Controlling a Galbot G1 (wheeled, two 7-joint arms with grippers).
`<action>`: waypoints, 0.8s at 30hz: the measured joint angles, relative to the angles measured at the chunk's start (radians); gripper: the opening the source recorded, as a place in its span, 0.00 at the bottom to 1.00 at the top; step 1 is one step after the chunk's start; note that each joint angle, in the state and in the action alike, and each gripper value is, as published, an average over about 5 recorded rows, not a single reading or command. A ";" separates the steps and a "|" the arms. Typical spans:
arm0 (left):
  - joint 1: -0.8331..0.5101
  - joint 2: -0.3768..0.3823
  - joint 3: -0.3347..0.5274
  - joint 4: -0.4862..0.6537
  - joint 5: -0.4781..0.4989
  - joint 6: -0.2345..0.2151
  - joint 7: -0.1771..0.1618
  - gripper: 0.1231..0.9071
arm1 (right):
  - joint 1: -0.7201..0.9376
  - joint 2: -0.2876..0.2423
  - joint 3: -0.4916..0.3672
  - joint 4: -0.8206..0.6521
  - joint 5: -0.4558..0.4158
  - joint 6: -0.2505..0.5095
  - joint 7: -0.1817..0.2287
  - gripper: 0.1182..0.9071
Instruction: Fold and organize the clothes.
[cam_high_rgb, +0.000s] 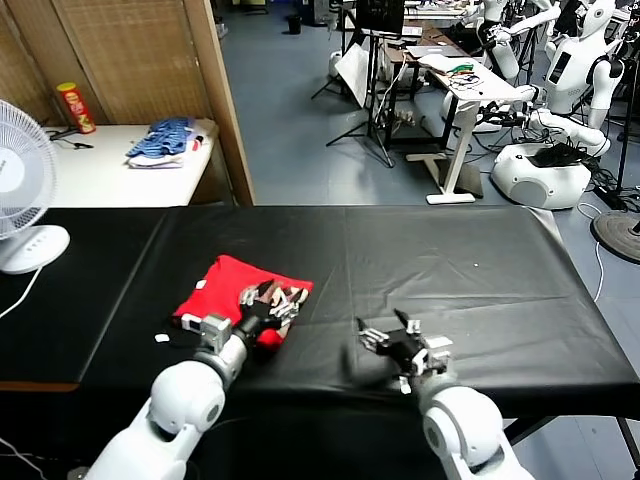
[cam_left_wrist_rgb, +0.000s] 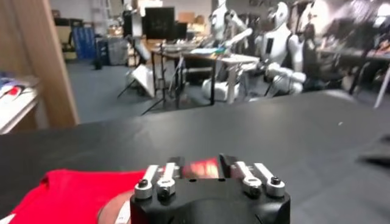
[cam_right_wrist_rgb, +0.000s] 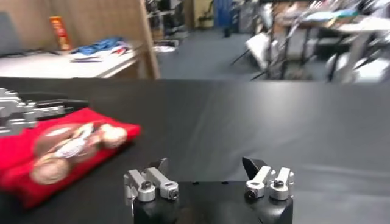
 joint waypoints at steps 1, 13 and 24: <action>0.003 0.004 -0.005 -0.007 -0.008 -0.003 -0.001 0.81 | 0.018 0.007 -0.016 -0.017 0.031 -0.004 0.005 0.86; 0.079 0.017 -0.079 -0.068 -0.008 -0.026 -0.033 0.86 | 0.246 0.155 -0.158 -0.303 0.194 0.027 0.029 0.85; 0.142 0.013 -0.132 -0.090 -0.011 -0.030 -0.051 0.86 | 0.334 0.156 -0.186 -0.424 0.041 0.116 -0.035 0.18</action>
